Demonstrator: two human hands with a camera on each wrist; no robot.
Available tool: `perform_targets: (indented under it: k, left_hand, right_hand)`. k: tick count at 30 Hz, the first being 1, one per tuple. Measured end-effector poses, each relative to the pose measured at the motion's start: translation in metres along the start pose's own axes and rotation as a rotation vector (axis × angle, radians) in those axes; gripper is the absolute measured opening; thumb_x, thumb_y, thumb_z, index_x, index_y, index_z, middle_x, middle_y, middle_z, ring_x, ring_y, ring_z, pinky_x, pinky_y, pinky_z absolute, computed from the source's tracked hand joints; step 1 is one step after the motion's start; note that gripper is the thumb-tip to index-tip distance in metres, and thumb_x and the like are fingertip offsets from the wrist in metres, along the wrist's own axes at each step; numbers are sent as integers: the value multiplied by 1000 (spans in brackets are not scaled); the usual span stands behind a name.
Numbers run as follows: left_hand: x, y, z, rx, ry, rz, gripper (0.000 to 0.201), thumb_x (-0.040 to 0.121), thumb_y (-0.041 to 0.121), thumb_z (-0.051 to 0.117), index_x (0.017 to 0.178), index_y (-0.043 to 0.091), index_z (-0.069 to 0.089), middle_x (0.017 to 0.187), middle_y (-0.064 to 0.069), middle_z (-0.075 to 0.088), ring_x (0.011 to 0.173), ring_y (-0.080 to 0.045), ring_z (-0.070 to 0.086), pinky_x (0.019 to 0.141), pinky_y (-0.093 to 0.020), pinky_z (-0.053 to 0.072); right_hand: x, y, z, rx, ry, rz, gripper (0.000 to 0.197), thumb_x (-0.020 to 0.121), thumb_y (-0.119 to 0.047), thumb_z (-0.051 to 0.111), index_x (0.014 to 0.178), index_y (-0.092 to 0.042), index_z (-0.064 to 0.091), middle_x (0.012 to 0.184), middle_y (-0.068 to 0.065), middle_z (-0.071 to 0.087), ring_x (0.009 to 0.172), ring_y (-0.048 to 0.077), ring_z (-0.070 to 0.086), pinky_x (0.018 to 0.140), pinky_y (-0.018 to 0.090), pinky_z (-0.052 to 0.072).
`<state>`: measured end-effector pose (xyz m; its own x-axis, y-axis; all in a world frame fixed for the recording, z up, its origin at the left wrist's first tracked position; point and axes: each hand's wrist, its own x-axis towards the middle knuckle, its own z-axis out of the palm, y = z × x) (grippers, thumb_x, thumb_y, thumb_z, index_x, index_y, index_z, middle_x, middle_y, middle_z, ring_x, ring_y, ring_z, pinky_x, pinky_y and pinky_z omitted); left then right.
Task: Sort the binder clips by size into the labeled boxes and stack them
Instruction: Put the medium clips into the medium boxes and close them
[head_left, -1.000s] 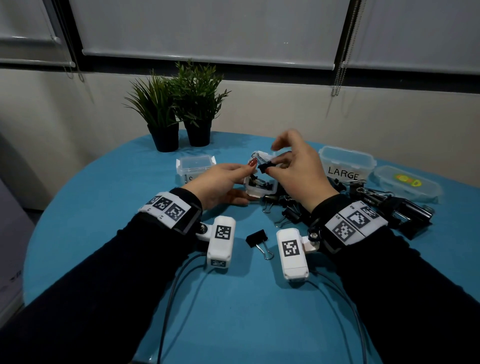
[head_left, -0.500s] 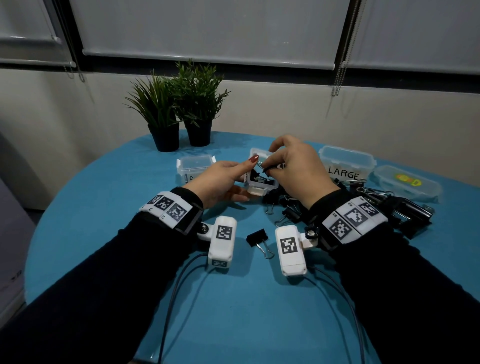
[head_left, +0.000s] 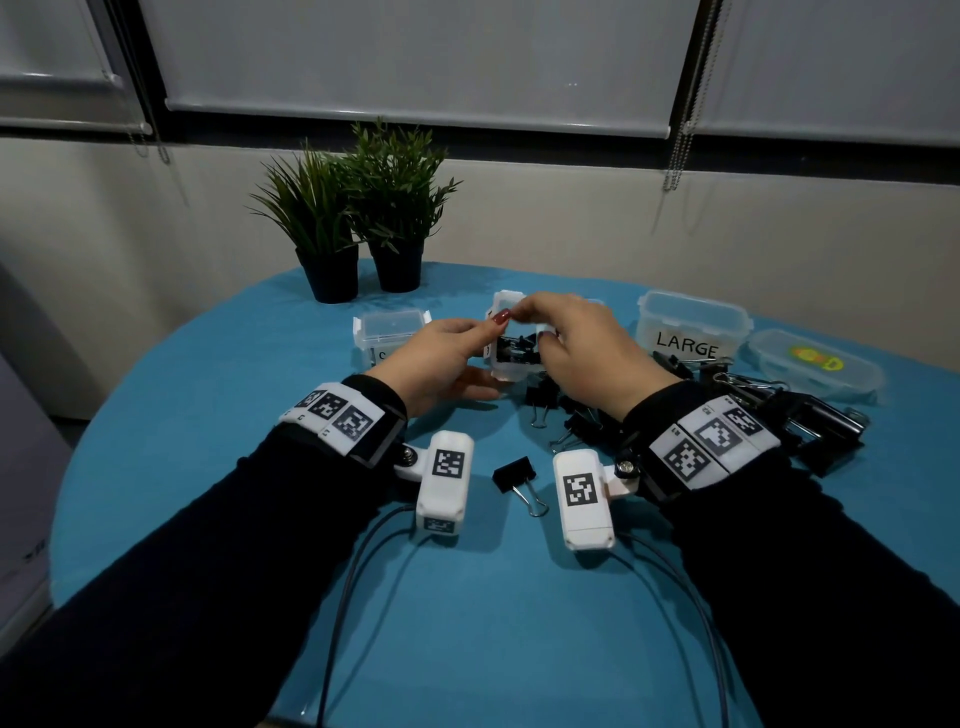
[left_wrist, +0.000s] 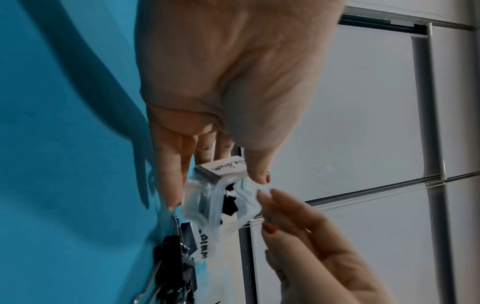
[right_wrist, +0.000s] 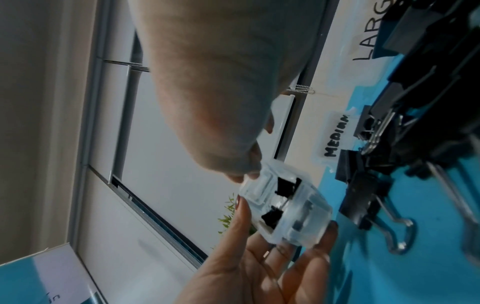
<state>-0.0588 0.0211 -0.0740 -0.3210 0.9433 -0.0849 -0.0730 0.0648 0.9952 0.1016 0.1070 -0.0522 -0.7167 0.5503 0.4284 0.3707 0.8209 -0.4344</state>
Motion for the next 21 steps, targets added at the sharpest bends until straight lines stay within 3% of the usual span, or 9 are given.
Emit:
perform_targets:
  k: [3, 5, 8, 10, 13, 16, 18, 21]
  left_hand:
    - [3, -1, -1, -28, 25, 9, 33, 95, 40, 64, 112, 12, 64, 110, -10, 71, 88, -29, 72, 78, -40, 63]
    - [5, -3, -2, -54, 52, 18, 26, 98, 37, 62, 107, 13, 64, 101, -6, 72, 83, -24, 73, 79, -39, 62]
    - [8, -4, -4, -63, 87, 21, 28, 97, 37, 62, 108, 12, 64, 103, -6, 70, 82, -22, 71, 75, -37, 61]
    - [10, -5, -4, -64, 85, 16, 30, 96, 38, 64, 110, 11, 65, 106, -7, 71, 89, -25, 71, 81, -41, 62]
    - [9, -5, -4, -65, 63, 11, 30, 95, 39, 65, 110, 12, 66, 107, -8, 72, 94, -29, 71, 88, -45, 60]
    - [9, -4, -4, -75, 65, -2, 35, 93, 40, 67, 113, 12, 66, 124, -14, 67, 108, -36, 67, 81, -40, 61]
    - [9, -5, -4, -71, 70, -12, 37, 92, 41, 69, 115, 11, 65, 130, -15, 63, 110, -38, 66, 78, -38, 60]
    - [11, -5, -4, -82, 63, -10, 37, 91, 41, 69, 114, 11, 66, 127, -15, 64, 105, -37, 67, 84, -43, 60]
  right_hand:
    - [-4, -2, -8, 137, 177, -34, 18, 85, -13, 67, 101, -21, 70, 100, -6, 70, 99, 14, 63, 92, 36, 51]
    - [-9, -10, -16, 214, -18, -17, 13, 78, -22, 81, 83, -19, 69, 78, -7, 68, 74, 12, 63, 73, 37, 54]
    - [-17, -19, -19, 251, -503, 42, 33, 67, -33, 92, 79, -11, 71, 74, 7, 72, 65, 15, 64, 68, 36, 56]
    - [-20, -21, -17, 245, -635, 66, 41, 62, -35, 95, 83, -8, 71, 71, 6, 71, 62, 15, 63, 65, 34, 54]
    - [-20, -21, -12, 203, -720, 93, 45, 58, -32, 97, 85, -8, 71, 68, 0, 70, 60, 13, 62, 65, 34, 53]
    - [-18, -23, -3, 176, -762, 92, 37, 60, -27, 96, 85, -11, 74, 71, 1, 72, 62, 13, 63, 69, 35, 55]
    - [-16, -20, 2, 149, -705, 85, 28, 65, -30, 93, 84, -17, 77, 76, -1, 76, 66, 14, 66, 72, 34, 56]
    - [-12, -13, 7, 71, -518, 89, 16, 74, -34, 88, 78, -23, 77, 65, -21, 69, 61, 0, 61, 65, 26, 49]
